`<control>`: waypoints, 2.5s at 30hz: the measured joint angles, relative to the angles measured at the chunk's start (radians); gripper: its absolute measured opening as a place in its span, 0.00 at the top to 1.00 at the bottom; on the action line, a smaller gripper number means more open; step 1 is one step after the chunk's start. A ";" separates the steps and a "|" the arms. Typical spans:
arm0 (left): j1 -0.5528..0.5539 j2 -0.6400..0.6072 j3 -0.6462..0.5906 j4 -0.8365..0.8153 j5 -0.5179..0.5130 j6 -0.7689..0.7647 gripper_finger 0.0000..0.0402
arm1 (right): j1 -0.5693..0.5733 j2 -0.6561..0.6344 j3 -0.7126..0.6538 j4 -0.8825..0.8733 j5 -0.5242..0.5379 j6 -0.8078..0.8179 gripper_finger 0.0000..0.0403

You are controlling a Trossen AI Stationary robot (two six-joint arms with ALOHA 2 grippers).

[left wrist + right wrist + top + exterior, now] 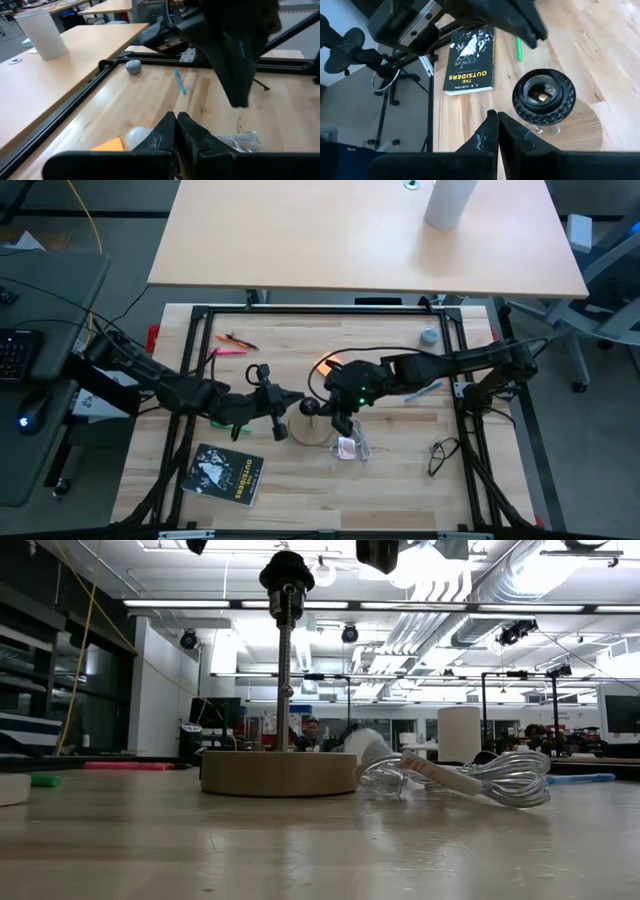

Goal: Screw lightbulb
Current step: Insert the white lightbulb into the lamp

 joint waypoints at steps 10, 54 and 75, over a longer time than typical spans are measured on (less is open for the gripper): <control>0.000 -0.061 -0.001 -0.014 -0.022 0.028 1.00 | -0.002 -0.082 0.002 -0.337 0.182 0.010 1.00; 0.032 -0.272 -0.001 -0.177 0.119 0.036 1.00 | -0.080 -0.061 -0.306 -0.635 0.105 0.317 0.29; 0.035 -0.270 -0.001 -0.224 0.106 -0.053 1.00 | 0.063 0.293 -0.293 -0.524 0.009 0.131 0.33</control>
